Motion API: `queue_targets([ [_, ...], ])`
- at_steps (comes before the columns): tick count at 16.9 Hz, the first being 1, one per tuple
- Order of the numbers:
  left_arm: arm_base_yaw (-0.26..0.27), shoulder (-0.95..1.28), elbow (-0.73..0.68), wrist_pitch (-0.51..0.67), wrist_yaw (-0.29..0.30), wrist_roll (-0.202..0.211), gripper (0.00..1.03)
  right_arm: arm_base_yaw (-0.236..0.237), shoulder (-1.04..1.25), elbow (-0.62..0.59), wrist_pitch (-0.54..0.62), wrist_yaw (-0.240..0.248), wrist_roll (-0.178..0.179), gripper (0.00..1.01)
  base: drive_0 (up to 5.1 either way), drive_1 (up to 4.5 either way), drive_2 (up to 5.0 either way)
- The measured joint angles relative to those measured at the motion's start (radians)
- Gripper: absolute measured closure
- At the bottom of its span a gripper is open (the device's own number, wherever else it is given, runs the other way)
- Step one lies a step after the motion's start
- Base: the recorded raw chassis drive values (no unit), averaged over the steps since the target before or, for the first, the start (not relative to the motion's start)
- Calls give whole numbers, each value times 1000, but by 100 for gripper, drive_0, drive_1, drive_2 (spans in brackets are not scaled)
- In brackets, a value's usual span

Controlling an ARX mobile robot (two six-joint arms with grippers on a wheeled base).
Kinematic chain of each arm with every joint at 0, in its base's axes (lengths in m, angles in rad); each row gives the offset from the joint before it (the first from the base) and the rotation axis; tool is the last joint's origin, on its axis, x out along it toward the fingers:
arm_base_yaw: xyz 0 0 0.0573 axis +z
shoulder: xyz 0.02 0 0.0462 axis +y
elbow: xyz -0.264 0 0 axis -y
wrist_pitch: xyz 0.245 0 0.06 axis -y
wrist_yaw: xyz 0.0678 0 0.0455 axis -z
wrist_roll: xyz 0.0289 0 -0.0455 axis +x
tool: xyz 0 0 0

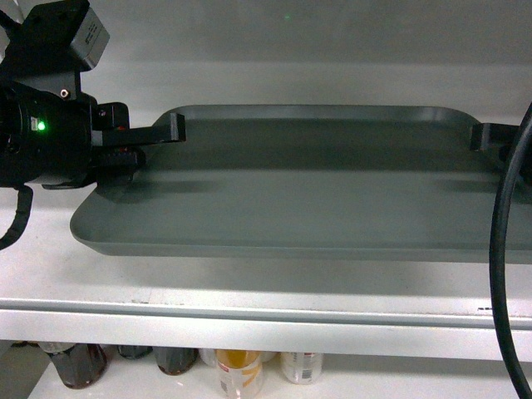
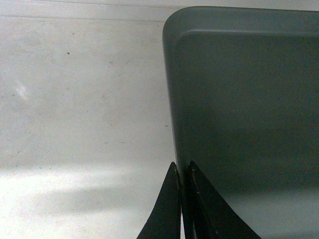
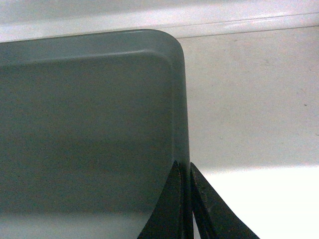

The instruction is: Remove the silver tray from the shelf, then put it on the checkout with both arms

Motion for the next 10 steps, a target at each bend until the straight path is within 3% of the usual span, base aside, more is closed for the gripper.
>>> queue_targets([
  [10, 0, 0, 0, 0, 0, 0, 100, 0, 0, 0, 0, 0, 0, 99, 0, 0, 0],
])
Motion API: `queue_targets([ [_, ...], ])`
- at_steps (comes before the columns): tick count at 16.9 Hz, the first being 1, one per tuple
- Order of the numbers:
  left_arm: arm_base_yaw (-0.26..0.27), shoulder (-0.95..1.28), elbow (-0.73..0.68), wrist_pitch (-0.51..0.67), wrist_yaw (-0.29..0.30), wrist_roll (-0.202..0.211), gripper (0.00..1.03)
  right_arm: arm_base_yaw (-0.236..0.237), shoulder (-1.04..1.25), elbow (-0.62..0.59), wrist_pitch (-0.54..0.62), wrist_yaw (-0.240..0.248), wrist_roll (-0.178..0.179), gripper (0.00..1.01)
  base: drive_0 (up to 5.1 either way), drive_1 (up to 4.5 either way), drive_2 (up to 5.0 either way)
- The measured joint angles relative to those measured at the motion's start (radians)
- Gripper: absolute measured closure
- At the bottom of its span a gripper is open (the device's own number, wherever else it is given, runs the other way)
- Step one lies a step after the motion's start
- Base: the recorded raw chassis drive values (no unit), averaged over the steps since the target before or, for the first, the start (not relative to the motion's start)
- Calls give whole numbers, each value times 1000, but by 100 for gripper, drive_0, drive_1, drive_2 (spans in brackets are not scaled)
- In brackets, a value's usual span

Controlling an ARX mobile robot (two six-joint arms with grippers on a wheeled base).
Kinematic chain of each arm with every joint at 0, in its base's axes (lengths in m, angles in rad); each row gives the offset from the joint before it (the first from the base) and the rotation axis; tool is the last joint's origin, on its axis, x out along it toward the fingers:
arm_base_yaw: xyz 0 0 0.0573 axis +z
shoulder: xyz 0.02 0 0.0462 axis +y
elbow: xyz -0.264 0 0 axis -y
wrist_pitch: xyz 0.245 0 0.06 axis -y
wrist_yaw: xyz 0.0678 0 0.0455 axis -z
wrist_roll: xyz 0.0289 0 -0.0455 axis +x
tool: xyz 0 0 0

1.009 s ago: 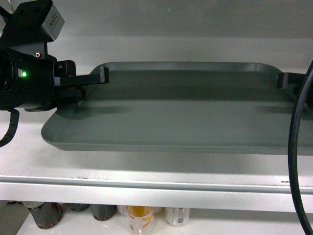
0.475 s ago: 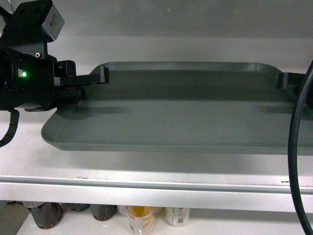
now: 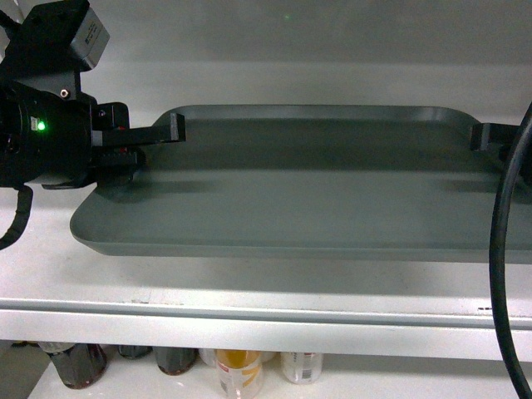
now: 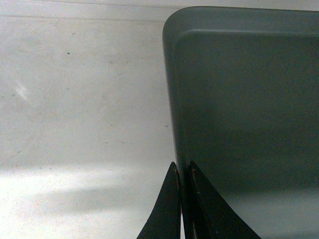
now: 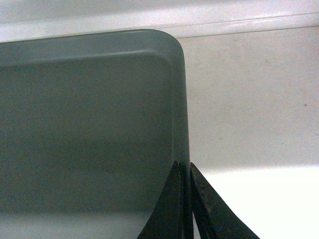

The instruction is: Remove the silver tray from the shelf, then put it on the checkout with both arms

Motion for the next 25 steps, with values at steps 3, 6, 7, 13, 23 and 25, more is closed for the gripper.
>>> queue_targets([
  [3, 0, 0, 7, 2, 0, 1, 100, 1, 0, 0, 2, 0, 0, 99, 4, -132, 141],
  [6, 0, -2, 17, 4, 0, 3, 100, 0, -4, 0, 2, 4, 1, 99, 13, -396, 422],
  [7, 0, -2, 17, 6, 0, 3, 100, 0, -4, 0, 5, 4, 1, 99, 13, -396, 422],
  [13, 0, -6, 18, 2, -3, 5, 100, 5, -6, 3, 2, 7, 1, 99, 12, -402, 426],
  [23, 0, -8, 18, 6, -4, 5, 100, 5, -6, 4, 5, 8, 0, 99, 8, -406, 421],
  [25, 0, -8, 18, 5, -3, 5, 100, 5, -6, 4, 3, 8, 0, 99, 7, -407, 421],
])
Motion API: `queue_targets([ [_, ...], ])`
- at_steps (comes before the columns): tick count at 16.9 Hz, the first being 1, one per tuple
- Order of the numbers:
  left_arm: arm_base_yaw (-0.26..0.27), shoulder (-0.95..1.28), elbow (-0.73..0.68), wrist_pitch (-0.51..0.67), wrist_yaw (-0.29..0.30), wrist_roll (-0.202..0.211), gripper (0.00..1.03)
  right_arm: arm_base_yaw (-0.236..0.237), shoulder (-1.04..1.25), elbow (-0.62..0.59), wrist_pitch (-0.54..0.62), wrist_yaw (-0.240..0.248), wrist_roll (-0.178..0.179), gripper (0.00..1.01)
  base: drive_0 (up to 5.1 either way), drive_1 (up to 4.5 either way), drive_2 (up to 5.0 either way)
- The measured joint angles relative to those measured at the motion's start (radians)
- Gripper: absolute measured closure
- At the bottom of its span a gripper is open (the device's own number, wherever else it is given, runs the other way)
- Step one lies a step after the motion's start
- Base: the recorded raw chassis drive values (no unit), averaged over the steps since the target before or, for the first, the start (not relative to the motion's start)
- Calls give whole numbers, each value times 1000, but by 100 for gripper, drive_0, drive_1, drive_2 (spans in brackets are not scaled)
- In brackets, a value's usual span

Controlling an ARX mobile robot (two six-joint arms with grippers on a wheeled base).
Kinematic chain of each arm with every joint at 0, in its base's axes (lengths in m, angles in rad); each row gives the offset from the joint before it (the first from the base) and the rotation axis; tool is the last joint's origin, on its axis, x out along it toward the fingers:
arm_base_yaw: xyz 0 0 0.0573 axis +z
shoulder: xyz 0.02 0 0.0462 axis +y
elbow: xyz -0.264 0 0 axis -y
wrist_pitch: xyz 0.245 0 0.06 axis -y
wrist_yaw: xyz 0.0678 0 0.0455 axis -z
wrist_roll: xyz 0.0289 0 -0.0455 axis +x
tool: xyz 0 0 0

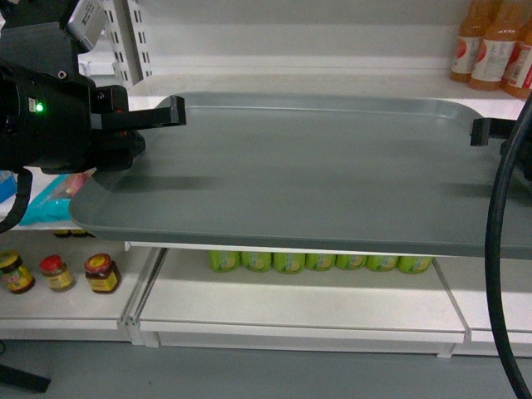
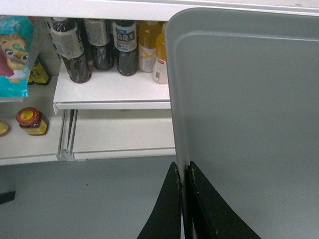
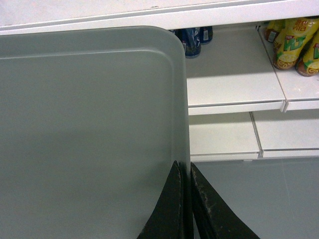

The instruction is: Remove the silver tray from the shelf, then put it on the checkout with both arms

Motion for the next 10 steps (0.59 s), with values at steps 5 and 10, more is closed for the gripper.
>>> queue_targets([
  [5, 0, 0, 1, 4, 1, 0, 100, 0, 0, 0, 0, 1, 0, 99, 7, -407, 421],
  [10, 0, 0, 1, -6, 2, 0, 100, 0, 0, 0, -5, -1, 0, 99, 5, -413, 423],
])
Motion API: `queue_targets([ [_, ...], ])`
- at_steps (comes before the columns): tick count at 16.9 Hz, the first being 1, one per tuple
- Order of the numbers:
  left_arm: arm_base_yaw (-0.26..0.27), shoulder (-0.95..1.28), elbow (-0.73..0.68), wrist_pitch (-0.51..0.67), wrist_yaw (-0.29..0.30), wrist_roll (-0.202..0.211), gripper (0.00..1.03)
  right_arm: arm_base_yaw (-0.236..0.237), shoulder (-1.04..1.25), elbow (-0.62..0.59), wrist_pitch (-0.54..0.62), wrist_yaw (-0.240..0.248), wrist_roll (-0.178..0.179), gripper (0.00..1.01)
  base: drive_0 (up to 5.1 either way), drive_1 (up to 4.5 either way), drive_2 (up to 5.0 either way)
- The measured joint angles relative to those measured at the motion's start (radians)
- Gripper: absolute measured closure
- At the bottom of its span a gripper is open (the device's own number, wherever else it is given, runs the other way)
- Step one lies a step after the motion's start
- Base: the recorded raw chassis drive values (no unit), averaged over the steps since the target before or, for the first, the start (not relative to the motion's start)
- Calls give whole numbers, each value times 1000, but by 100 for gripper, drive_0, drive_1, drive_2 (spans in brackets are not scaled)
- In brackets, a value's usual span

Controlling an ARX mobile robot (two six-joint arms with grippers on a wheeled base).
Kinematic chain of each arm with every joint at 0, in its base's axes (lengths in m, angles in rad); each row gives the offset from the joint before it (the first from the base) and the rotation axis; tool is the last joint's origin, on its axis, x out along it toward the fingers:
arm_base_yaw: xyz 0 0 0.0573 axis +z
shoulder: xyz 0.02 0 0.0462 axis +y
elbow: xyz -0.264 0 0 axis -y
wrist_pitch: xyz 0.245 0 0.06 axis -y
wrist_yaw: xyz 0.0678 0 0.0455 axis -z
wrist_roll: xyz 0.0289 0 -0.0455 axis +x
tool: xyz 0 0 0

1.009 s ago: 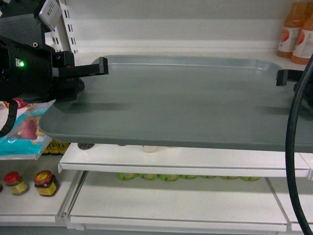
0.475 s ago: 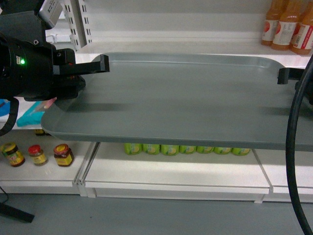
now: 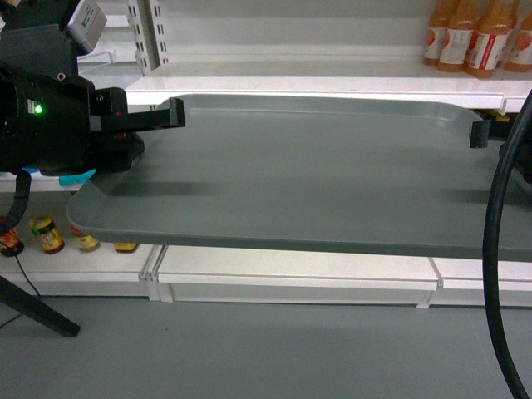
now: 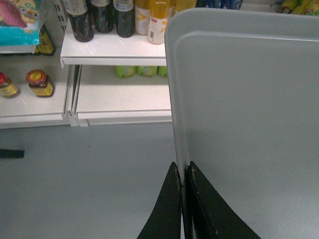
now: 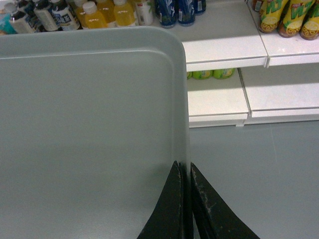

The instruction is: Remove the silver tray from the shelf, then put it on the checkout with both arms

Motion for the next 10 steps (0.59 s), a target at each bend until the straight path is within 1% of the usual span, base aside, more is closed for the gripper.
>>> queue_targets([
  [1, 0, 0, 0, 13, -2, 0, 100, 0, 0, 0, 10, 1, 0, 99, 3, -418, 424],
  [10, 0, 0, 0, 3, -2, 0, 100, 1, 0, 0, 4, 1, 0, 99, 5, -416, 426],
])
